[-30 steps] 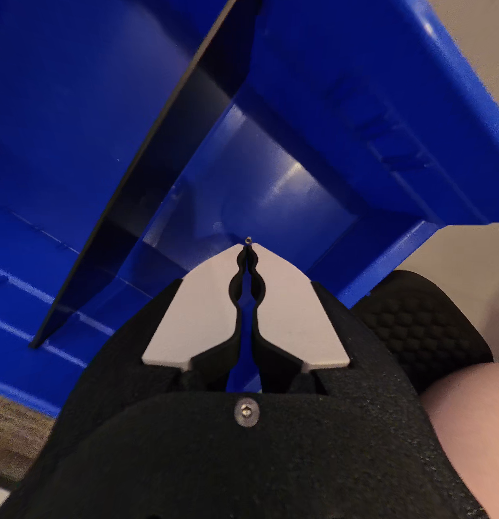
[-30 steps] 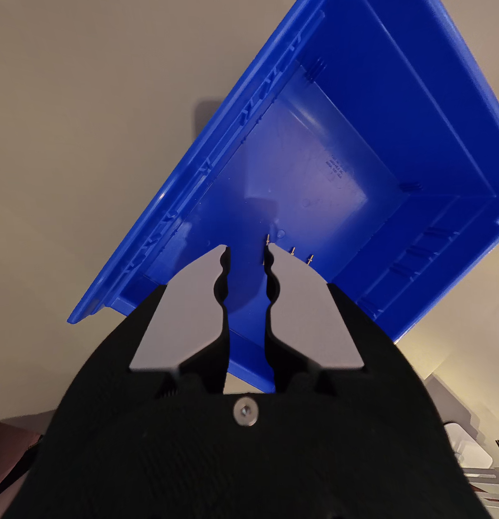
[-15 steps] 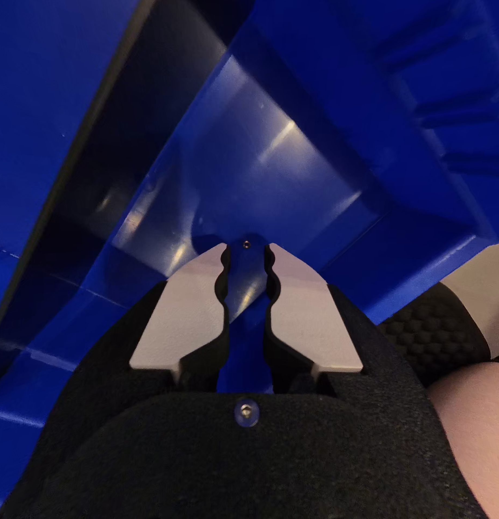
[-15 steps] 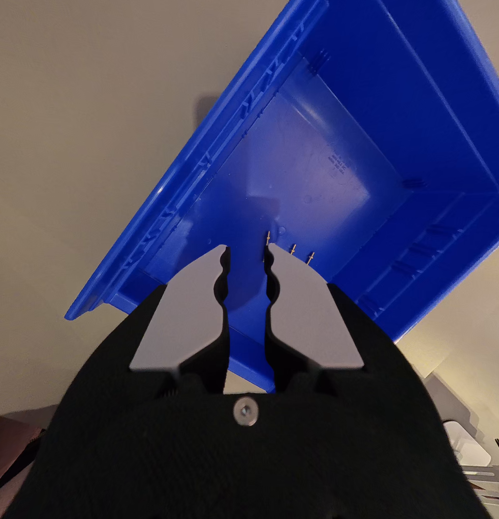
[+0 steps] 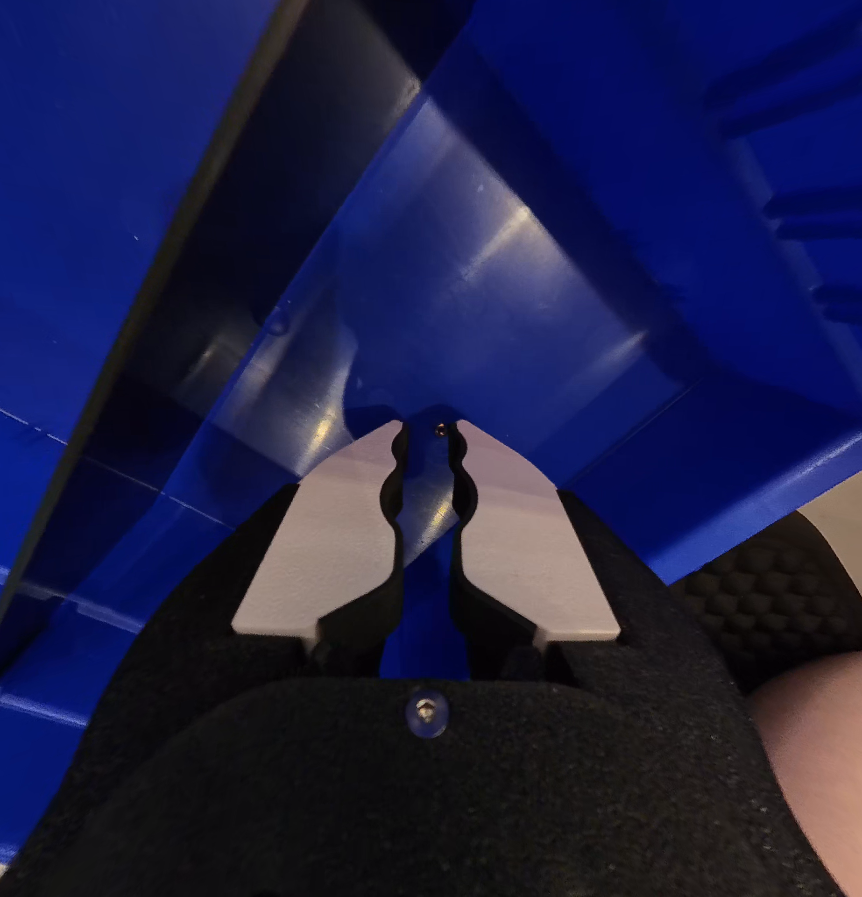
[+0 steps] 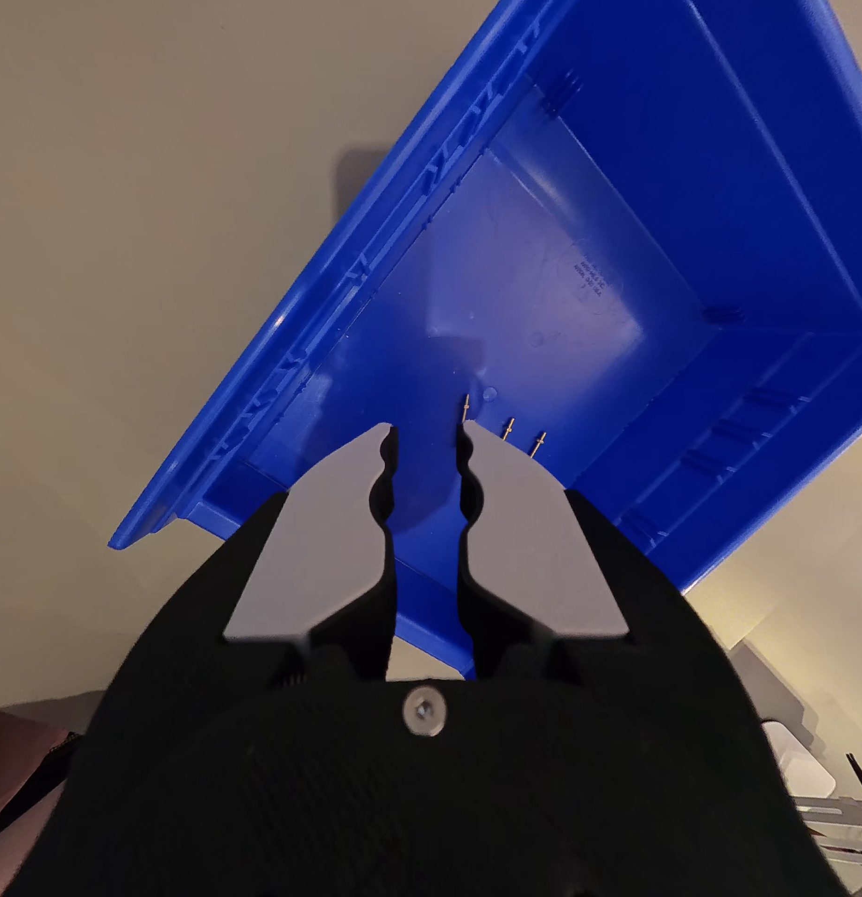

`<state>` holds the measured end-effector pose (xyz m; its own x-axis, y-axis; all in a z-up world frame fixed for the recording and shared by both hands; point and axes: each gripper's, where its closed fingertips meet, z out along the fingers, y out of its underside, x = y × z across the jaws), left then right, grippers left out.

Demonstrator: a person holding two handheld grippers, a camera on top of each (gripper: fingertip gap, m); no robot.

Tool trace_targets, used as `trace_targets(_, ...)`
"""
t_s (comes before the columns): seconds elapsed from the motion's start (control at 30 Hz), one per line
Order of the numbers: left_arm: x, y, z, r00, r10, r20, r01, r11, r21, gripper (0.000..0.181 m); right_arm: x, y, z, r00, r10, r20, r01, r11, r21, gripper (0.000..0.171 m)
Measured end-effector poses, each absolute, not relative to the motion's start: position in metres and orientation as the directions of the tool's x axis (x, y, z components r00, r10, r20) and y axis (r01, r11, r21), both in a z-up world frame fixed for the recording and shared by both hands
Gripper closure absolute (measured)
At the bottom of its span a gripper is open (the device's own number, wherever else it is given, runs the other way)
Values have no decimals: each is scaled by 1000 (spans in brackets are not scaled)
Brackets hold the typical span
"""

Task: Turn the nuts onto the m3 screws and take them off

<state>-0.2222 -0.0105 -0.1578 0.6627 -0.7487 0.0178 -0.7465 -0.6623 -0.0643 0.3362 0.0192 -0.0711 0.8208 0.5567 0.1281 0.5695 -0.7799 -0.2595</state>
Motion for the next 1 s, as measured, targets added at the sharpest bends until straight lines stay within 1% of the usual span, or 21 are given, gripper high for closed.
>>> trace_targets(0.17,-224,-8,-158,652,-758,-15,-757,-651,-54,174,337,19,-72,819,559,128,572,-781,-253,147)
trace_targets(0.47,-224,-9,-158,639,-769,-10,-768,-638,-57,176,337,18,-73,816,563,130,576,-780,-245,147)
trace_targets(0.57,-232,-7,-155,635,-770,-60,-773,-634,-35,176,337,18,-74,815,565,130,578,-780,-240,147)
trace_targets(0.6,-232,-7,-152,638,-767,-65,-770,-636,-44,176,337,18,-74,815,565,130,579,-779,-240,147)
trace_targets(0.7,-232,-4,-137,647,-756,-94,-762,-639,-107,175,337,18,-74,815,564,131,578,-779,-242,147)
trace_targets(0.8,-231,1,-112,642,-747,-175,-766,-617,-178,175,338,18,-74,816,563,130,577,-781,-239,147)
trace_targets(0.9,-214,11,-71,638,-719,-275,-766,-560,-315,175,338,18,-74,816,563,131,577,-782,-237,147)
trace_targets(1.0,-173,15,-18,622,-699,-352,-760,-433,-484,176,338,17,-73,814,565,134,580,-779,-238,147)
